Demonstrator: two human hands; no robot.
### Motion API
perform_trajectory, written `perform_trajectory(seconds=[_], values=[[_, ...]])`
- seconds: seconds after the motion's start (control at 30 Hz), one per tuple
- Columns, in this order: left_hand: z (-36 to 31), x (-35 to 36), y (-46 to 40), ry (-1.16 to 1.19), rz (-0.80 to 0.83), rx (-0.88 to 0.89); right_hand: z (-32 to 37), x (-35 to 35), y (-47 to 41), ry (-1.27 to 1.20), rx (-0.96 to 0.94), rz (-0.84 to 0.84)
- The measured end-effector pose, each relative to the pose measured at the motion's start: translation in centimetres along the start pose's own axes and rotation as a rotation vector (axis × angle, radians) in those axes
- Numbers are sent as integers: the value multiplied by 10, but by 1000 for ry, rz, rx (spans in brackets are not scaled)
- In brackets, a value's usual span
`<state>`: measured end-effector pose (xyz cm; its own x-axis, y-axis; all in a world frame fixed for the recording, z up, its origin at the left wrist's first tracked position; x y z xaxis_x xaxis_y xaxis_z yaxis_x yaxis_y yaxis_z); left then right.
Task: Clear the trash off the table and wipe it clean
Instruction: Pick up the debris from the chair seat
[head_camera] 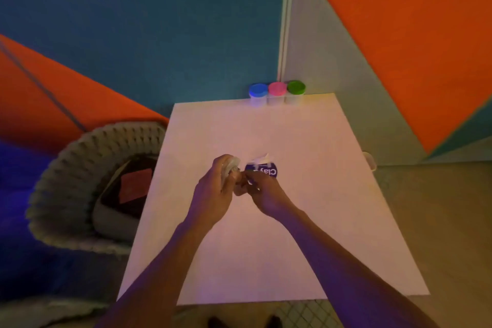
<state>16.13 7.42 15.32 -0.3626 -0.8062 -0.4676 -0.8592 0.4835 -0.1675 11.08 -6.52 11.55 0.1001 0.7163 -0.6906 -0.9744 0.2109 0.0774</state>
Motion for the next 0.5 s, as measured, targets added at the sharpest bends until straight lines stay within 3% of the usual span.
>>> perform_trajectory(seconds=[0.5], values=[[-14, 106, -130, 62, 310, 27, -89, -86, -56, -67, 299, -272]])
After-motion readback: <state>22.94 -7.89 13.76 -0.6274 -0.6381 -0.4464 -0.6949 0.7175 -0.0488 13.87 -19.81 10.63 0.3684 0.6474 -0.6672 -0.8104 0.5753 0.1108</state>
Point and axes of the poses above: each hand's wrist, its own y-axis away from the middle knuckle, its own x-axis out of the palm, z = x × y, the point moved 5 cm from there along -y, towards the middle knuckle, and after that the axes turned 13 degrees about y, right-handed, at the moved point
